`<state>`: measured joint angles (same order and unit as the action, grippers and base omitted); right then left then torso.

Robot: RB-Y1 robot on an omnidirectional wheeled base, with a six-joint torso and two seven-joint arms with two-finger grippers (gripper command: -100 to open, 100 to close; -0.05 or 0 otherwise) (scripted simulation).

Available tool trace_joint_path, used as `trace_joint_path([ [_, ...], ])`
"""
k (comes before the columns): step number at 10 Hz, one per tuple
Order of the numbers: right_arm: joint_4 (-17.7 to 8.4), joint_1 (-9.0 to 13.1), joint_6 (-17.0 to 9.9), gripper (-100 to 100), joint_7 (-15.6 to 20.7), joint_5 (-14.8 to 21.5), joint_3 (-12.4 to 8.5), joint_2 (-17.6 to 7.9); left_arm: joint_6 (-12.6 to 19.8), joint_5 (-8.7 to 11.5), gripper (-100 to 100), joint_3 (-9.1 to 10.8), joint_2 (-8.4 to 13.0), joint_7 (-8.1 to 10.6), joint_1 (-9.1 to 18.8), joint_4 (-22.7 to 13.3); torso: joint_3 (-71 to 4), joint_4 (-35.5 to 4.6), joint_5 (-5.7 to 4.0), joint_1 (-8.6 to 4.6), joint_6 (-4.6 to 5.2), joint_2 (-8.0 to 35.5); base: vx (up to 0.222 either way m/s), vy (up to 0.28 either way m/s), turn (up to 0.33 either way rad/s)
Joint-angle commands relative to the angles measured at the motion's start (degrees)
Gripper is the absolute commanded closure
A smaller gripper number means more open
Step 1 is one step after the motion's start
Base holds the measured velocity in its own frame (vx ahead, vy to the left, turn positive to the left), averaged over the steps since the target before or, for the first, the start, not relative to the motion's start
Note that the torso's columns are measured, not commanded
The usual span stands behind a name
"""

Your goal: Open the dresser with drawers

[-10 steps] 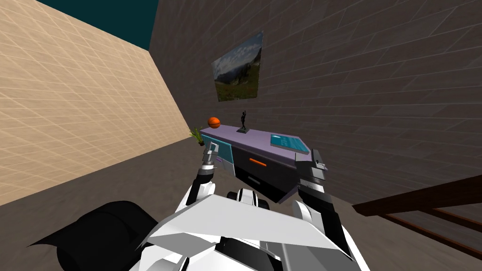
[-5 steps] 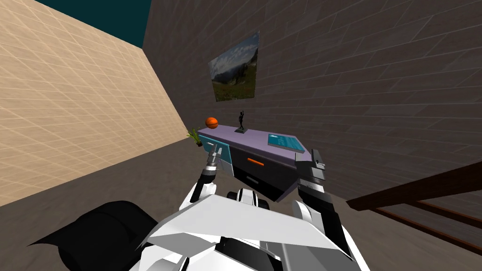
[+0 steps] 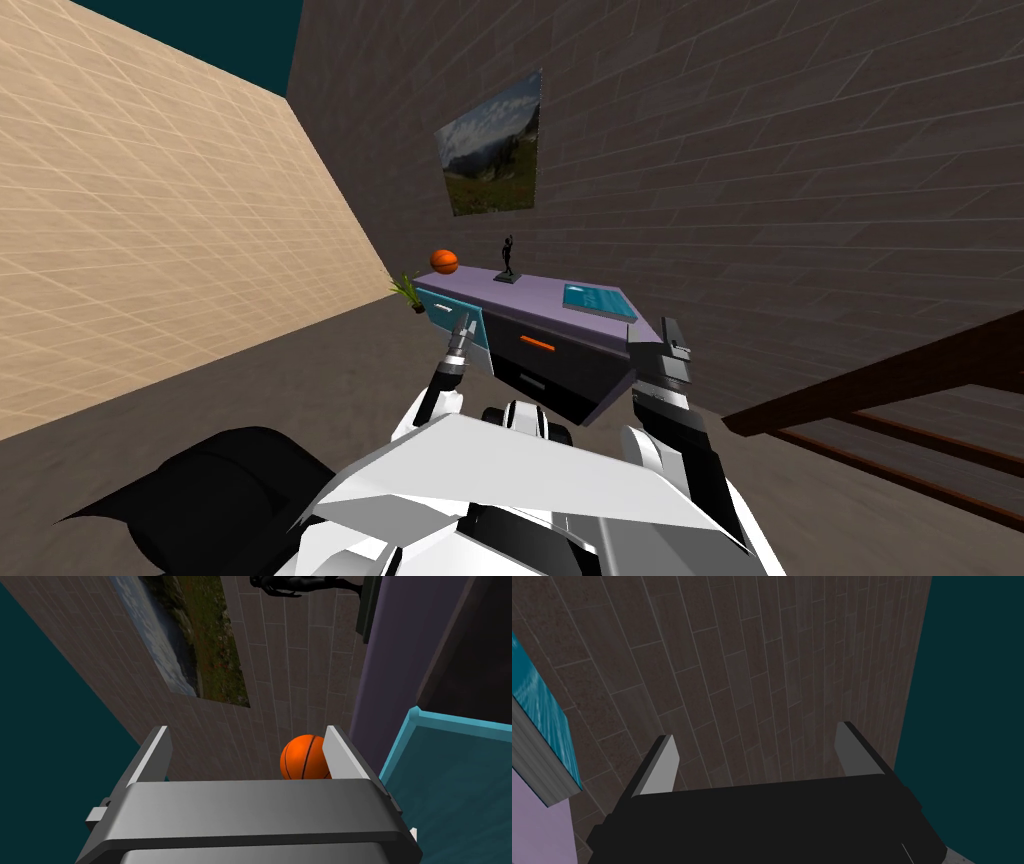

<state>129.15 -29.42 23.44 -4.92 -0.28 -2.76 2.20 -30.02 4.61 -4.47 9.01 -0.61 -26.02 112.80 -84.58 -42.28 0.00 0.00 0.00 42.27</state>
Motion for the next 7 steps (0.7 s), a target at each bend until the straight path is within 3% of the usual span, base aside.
trace_joint_path([
  [1,0.0,0.0,0.0,0,0.0,0.0,0.0,0.0,-0.1,-0.4,-100,-0.78,-0.1,0.01,1.1,-3.6,0.0,0.0,0.00,0.01,-0.01,0.0,0.003,-0.026,-0.044],
  [7,0.0,0.0,0.0,0,0.0,0.0,0.0,0.0,-0.9,-1.3,-100,-2.27,-0.9,0.07,3.3,-11.0,0.0,0.0,0.00,0.00,0.00,0.0,0.004,-0.023,-0.045],
])
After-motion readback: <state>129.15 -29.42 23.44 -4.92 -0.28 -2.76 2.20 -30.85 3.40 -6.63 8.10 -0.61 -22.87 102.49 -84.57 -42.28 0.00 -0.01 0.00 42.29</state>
